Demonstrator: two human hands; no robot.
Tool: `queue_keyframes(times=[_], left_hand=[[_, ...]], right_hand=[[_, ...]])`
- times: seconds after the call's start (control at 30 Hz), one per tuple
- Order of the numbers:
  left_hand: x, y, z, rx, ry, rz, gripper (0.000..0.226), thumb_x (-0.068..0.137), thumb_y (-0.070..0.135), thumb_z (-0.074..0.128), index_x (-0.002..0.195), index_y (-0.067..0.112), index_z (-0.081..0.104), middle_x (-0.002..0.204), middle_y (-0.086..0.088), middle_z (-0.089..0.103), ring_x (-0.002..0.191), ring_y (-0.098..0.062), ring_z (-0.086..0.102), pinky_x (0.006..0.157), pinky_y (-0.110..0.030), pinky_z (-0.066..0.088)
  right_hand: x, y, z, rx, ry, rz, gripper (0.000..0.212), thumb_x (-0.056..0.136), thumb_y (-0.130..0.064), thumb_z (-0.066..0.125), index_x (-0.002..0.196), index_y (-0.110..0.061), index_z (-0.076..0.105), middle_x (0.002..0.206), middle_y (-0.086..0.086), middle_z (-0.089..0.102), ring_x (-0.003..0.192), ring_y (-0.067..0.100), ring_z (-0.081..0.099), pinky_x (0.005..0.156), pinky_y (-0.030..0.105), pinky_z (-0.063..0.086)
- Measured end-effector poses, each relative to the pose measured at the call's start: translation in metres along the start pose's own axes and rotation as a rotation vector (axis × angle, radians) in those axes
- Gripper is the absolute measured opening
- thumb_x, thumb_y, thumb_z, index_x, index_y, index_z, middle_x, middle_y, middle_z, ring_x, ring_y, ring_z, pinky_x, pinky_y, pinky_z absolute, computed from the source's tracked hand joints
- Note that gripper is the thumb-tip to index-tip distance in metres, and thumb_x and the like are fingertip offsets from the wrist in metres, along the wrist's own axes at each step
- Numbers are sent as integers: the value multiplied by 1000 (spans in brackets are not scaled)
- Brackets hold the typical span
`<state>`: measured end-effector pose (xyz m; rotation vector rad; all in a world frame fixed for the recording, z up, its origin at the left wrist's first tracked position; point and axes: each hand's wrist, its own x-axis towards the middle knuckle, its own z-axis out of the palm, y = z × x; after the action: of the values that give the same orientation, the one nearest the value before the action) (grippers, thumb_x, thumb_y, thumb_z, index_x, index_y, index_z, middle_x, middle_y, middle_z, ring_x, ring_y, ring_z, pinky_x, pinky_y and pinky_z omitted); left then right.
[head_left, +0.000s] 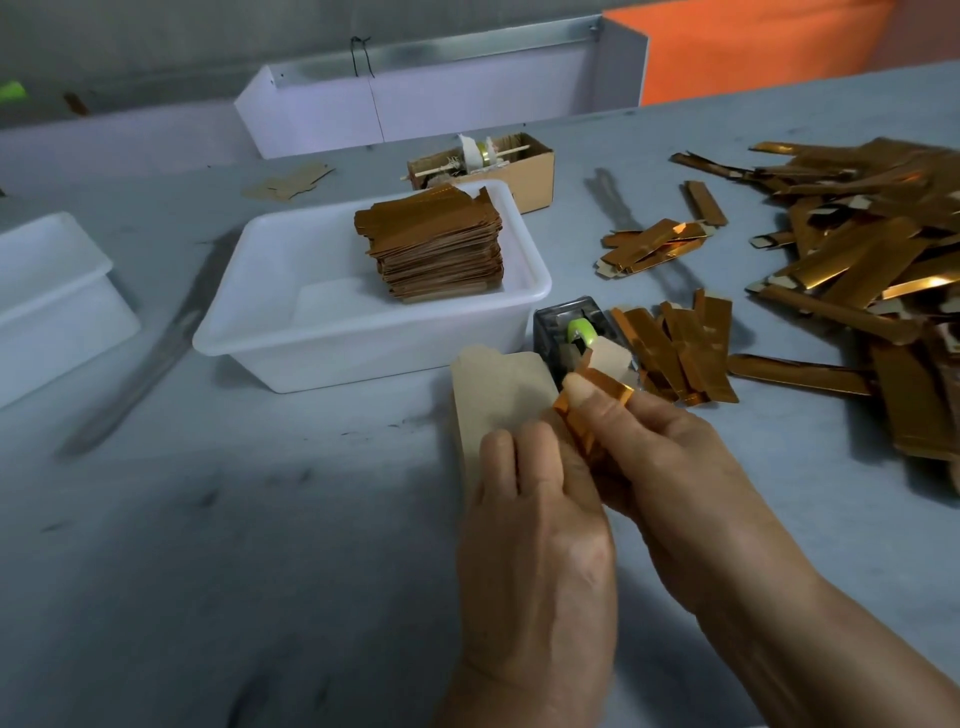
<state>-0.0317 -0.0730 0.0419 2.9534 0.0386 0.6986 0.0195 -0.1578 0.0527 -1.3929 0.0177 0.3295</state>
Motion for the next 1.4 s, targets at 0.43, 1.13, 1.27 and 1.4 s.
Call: queue_keyframes(times=[0.43, 1.13, 1.27, 1.4], left_hand=[[42, -30, -22, -1270, -435, -677, 4, 87, 15, 65, 87, 19, 67, 75, 4, 73, 65, -8, 70, 61, -20, 58], [40, -43, 7, -1308, -282, -916, 6, 89, 11, 63, 86, 11, 68, 69, -4, 61, 54, -10, 46, 43, -18, 37], [39, -41, 4, -1330, -331, -883, 7, 89, 12, 62, 91, 10, 68, 76, -7, 62, 58, -12, 47, 44, -17, 37], [38, -36, 1, -1366, -367, -837, 7, 91, 11, 60, 90, 10, 67, 76, -7, 63, 57, -11, 48, 41, -15, 37]], right_hand=[[23, -25, -12, -142, -52, 13, 18, 87, -33, 59, 73, -22, 63, 61, -3, 63, 67, 14, 63, 80, 40, 50], [41, 1, -45, -549, 173, 43, 19, 85, -29, 66, 74, -13, 67, 79, 4, 66, 76, 12, 59, 56, 21, 35], [42, 2, -48, -493, 184, 91, 20, 84, -30, 66, 78, -12, 68, 87, 8, 67, 85, 17, 59, 58, 24, 35], [45, 2, -49, -473, 167, 122, 15, 84, -28, 66, 78, -15, 68, 87, 5, 68, 90, 19, 60, 66, 27, 40]])
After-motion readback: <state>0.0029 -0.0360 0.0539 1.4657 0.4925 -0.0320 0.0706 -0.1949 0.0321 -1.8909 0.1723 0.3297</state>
